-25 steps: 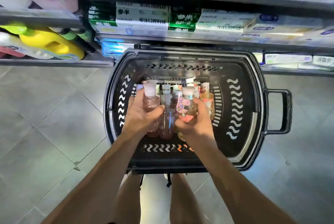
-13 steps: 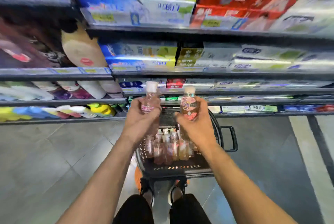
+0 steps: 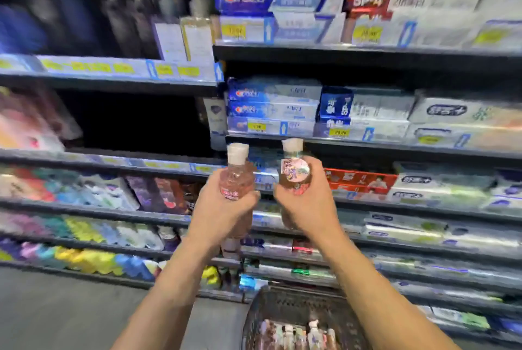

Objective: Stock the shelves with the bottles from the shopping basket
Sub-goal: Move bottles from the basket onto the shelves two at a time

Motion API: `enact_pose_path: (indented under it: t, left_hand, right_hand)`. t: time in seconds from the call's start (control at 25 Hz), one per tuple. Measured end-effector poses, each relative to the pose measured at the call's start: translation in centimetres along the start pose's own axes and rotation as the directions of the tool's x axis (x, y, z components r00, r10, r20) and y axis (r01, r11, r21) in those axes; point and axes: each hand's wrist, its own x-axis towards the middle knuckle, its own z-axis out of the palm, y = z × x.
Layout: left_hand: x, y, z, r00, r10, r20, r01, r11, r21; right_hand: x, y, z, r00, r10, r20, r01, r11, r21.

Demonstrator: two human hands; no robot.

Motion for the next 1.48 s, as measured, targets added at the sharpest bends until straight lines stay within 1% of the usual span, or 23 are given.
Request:
enact_pose_path:
  t: [0.12,0.28,0.4,0.48,0.64,0.76,0.88,0.96,1.04,1.16,1.28,1.36,1.48]
  left_hand:
    - [-0.4,5.8,-2.1,0.983,0.152,-0.102,-0.145,0.987,0.072]
    - [-0.5,11.6,-7.2,0.959,0.230,-0.166,-0.217,0.972,0.091]
    - [0.2,14.7,-12.3,0.926,0.323,-0.193,-0.292,0.941,0.172]
    - [0.7,16.0,-15.4,0.924,0.340,-0.172,-0.315,0.936,0.157]
    - [3.1,18.4,-23.1,0.918,0.374,-0.135,-0.351,0.922,0.166]
    - [5.5,19.8,-28.3,0.923,0.379,-0.067,-0.363,0.915,0.173]
    - [7.9,20.8,-31.5,0.924,0.383,0.011,-0.379,0.911,0.161]
    - [9.9,21.4,-33.0,0.919,0.392,0.051,-0.395,0.905,0.157]
    - [12.5,21.7,-33.8,0.917,0.396,0.054,-0.400,0.903,0.157]
    - [16.1,22.1,-33.6,0.916,0.402,-0.010,-0.396,0.906,0.150]
    - [19.2,22.6,-33.6,0.896,0.438,-0.071,-0.411,0.880,0.238]
    - [21.0,22.9,-33.7,0.892,0.448,-0.057,-0.414,0.862,0.291]
    - [23.4,23.3,-33.8,0.899,0.438,-0.009,-0.417,0.862,0.288]
  right_hand:
    - [1.3,-5.0,1.6,0.994,-0.098,0.050,0.097,0.995,0.030]
    - [2.9,-10.5,5.7,0.975,-0.210,0.073,0.206,0.977,0.056]
    - [3.7,-13.8,10.0,0.956,-0.278,0.090,0.273,0.960,0.064]
    - [4.1,-15.1,12.8,0.949,-0.302,0.090,0.299,0.953,0.048]
    - [4.8,-17.9,20.1,0.945,-0.324,0.037,0.322,0.945,0.046]
    - [5.7,-19.2,25.6,0.946,-0.324,0.000,0.324,0.945,0.045]
    - [7.0,-20.1,29.1,0.947,-0.316,-0.051,0.318,0.948,0.021]
    - [8.3,-20.8,30.7,0.944,-0.322,-0.079,0.323,0.947,0.001]
    - [10.0,-21.2,31.6,0.938,-0.333,-0.097,0.334,0.943,-0.011]
    - [12.9,-21.6,32.1,0.931,-0.346,-0.119,0.346,0.938,-0.021]
    - [15.9,-22.1,32.3,0.920,-0.371,-0.124,0.372,0.928,-0.017]
    - [17.7,-22.3,32.6,0.917,-0.380,-0.120,0.381,0.924,-0.015]
    - [20.0,-21.8,33.2,0.911,-0.397,-0.111,0.391,0.917,-0.072]
